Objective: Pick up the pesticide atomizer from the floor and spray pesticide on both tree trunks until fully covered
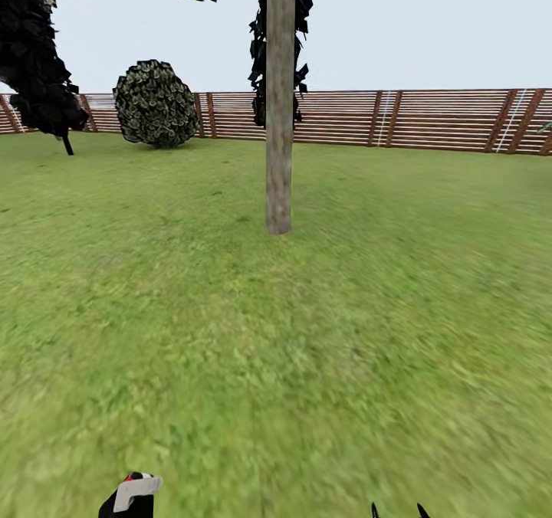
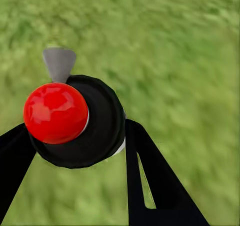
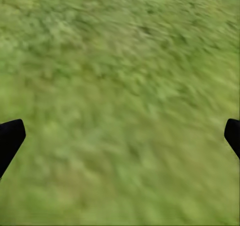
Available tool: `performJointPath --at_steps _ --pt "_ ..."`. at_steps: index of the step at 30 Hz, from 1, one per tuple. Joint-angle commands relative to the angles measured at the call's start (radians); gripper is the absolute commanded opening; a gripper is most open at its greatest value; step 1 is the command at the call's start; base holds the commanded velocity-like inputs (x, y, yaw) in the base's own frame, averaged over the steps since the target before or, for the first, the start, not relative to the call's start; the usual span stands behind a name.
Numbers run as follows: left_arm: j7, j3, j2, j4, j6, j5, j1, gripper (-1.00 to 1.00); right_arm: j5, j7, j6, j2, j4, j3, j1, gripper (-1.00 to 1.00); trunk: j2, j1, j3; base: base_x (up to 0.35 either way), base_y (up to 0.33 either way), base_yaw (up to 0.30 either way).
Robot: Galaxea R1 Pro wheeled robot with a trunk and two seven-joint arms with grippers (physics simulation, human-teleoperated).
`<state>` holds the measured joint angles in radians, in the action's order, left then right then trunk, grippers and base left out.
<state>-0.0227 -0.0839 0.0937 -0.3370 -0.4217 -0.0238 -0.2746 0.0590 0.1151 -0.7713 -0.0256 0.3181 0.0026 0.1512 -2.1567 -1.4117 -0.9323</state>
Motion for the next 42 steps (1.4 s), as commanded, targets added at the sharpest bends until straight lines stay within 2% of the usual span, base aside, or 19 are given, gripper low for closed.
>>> performJointPath --at_steps 1,26,33,42 --pt "0.0 0.0 0.0 0.001 -0.003 -0.002 -0.001 -1.0 0.007 0.006 0.002 0.0 0.001 0.001 0.001 1.0 0.0 0.0 -0.001 0.339 0.0 0.0" --pt "0.0 0.001 -0.002 0.005 -0.003 -0.002 -0.001 -1.0 0.007 0.005 0.009 0.0 0.004 0.002 0.001 1.0 0.0 0.0 -0.001 0.339 0.0 -0.001" --pt "0.0 0.0 -0.002 0.014 -0.003 -0.002 -0.001 -1.0 0.008 0.005 0.009 0.0 0.003 0.002 0.001 1.0 0.0 0.0 -0.001 0.339 0.0 -0.186" --pt "0.0 0.0 -0.002 0.015 -0.003 -0.002 -0.001 -1.0 0.008 0.005 0.009 0.0 0.003 0.002 0.001 1.0 0.0 0.0 -0.001 0.338 0.0 -0.024"
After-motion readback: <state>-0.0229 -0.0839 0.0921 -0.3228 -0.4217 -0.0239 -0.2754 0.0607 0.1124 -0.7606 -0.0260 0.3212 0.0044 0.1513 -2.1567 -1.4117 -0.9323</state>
